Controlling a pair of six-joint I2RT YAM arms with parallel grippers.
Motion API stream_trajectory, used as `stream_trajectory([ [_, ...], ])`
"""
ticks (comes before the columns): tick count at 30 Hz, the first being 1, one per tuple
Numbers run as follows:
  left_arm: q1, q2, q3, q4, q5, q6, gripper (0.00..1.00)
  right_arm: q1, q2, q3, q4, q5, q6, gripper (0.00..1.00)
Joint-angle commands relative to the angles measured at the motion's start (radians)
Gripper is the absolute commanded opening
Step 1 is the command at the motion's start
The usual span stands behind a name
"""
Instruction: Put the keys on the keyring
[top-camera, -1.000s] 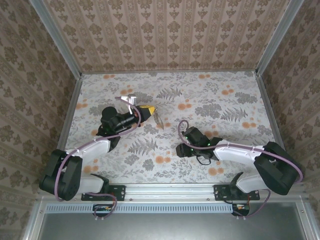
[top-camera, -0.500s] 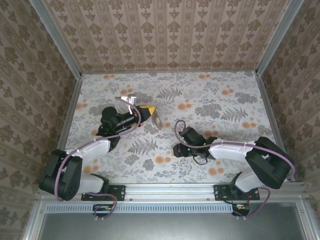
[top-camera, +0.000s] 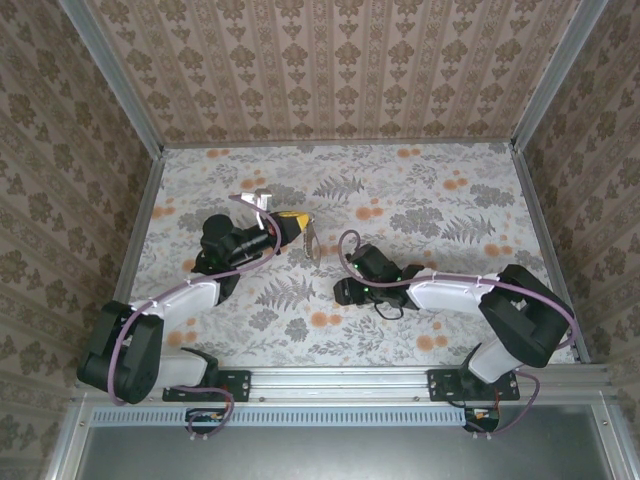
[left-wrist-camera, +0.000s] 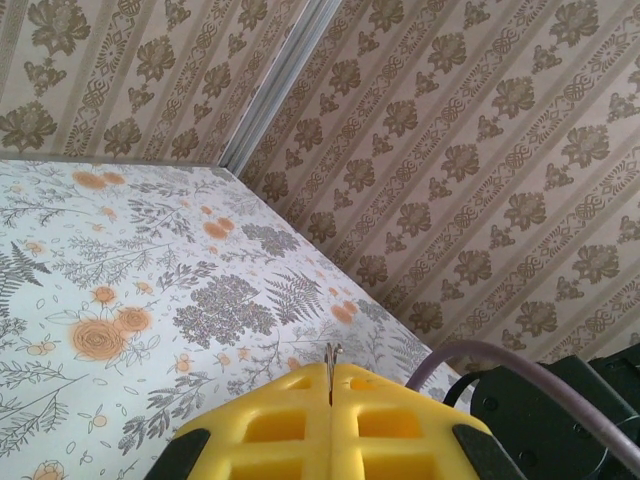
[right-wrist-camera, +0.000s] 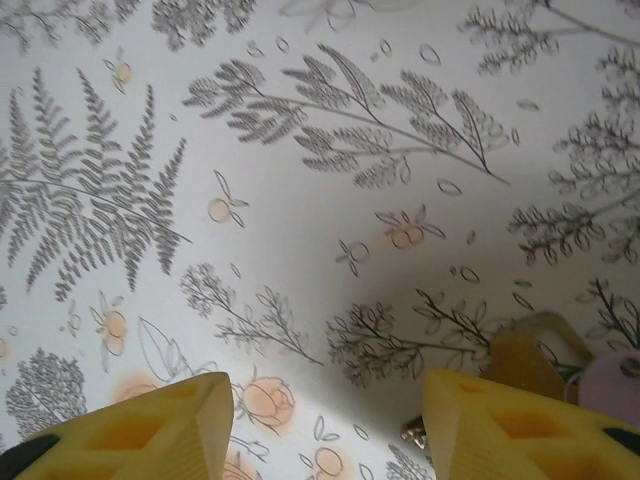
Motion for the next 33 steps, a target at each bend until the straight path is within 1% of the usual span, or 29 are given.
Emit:
stream_trajectory([
  [1,0.010,-0.023,-0.006,0.029,-0.002,0.007,0.00,-0.007,-0.035,0.014,0.006,-0.015,-0.029,0.54],
  [17,0.008,-0.004,0.011,0.030,0.008,0.009,0.00,-0.130,-0.091,0.012,-0.081,0.004,-0.098,0.55],
  [26,0.007,-0.004,0.008,0.039,0.015,0.009,0.00,-0.173,-0.097,-0.017,-0.116,0.025,-0.111,0.55],
  [33,0.006,-0.003,0.003,0.043,0.015,0.006,0.00,-0.185,-0.110,-0.041,-0.154,0.064,-0.099,0.55],
])
